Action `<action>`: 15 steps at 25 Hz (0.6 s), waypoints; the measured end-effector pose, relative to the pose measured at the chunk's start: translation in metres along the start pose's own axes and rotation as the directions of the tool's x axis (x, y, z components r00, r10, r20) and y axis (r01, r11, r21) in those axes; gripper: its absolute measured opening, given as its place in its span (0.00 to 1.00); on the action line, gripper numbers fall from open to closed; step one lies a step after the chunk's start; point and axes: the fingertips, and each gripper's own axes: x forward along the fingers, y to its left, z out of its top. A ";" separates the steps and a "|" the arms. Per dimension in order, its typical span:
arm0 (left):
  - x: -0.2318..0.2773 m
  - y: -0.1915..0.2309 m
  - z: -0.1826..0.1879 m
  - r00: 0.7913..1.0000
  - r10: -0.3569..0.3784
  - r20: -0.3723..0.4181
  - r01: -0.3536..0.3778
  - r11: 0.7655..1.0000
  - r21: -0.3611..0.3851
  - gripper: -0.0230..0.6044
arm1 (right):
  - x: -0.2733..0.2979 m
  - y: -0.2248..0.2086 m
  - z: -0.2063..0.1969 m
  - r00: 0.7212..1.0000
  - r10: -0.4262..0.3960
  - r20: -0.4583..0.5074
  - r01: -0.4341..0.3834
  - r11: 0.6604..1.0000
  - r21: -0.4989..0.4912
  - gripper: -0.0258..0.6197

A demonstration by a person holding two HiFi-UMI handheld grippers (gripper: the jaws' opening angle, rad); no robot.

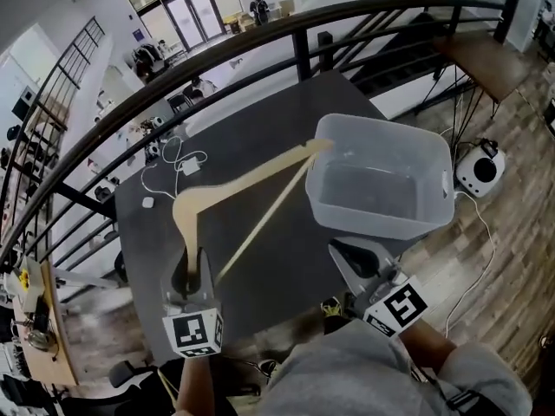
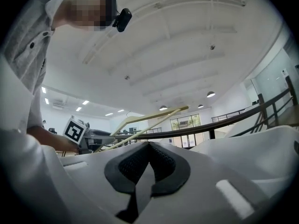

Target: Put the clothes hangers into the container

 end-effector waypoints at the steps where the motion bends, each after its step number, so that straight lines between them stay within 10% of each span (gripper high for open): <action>1: 0.015 -0.012 0.007 0.999 -0.035 0.004 0.035 0.999 0.025 0.18 | -0.004 -0.010 0.000 1.000 -0.017 0.003 0.017 1.000 0.007 0.04; 8: 0.117 -0.086 0.058 0.962 -0.272 0.039 0.250 0.924 0.289 0.18 | -0.027 -0.057 -0.001 0.990 -0.134 0.048 0.131 0.990 0.060 0.04; 15: 0.198 -0.159 0.084 0.894 -0.447 -0.015 0.378 0.737 0.560 0.18 | -0.066 -0.093 0.002 0.958 -0.276 0.078 0.270 0.960 0.079 0.04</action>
